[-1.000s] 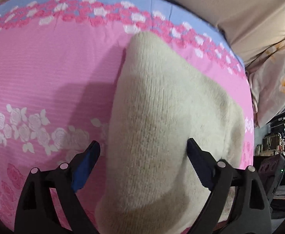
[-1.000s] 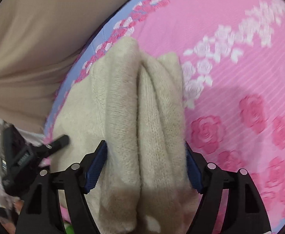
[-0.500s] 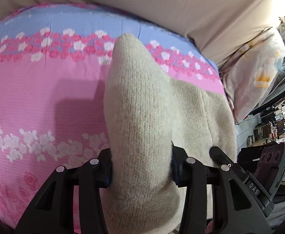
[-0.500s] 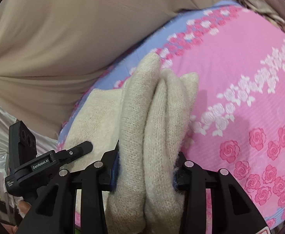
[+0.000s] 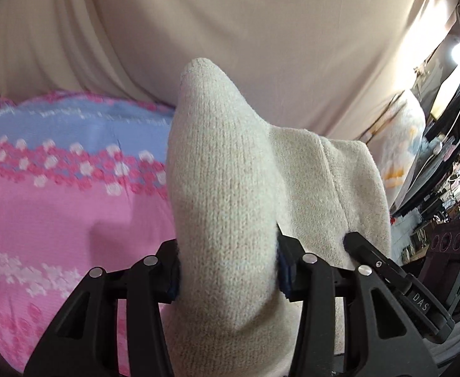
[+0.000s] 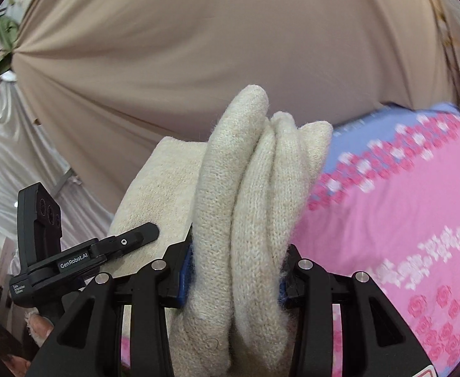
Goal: Fold small clothes
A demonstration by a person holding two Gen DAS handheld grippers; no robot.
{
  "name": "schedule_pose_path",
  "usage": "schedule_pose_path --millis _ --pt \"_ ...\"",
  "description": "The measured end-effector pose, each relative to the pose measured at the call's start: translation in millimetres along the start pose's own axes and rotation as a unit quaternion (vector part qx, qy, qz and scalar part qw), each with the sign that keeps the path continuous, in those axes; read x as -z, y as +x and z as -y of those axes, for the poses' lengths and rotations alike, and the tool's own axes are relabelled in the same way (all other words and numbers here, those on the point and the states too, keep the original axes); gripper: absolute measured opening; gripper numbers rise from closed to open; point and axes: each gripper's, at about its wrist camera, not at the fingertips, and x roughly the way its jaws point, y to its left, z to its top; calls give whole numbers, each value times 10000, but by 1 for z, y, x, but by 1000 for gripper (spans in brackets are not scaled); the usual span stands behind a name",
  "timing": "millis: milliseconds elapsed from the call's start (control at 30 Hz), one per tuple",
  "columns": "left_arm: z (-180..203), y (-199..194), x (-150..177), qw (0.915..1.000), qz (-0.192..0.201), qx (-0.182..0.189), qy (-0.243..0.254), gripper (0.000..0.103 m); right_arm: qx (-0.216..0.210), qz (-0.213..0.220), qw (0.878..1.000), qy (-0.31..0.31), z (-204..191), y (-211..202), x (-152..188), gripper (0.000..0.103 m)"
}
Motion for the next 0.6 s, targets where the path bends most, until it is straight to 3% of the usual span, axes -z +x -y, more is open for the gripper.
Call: schedule_pose_path --millis 333,600 --pt "-61 -97 -30 9953 959 -112 99 45 -702 115 9947 -742 -102 29 -16 40" --pt "-136 -129 -36 9928 1146 -310 133 45 -940 -94 9921 -827 -161 87 11 40"
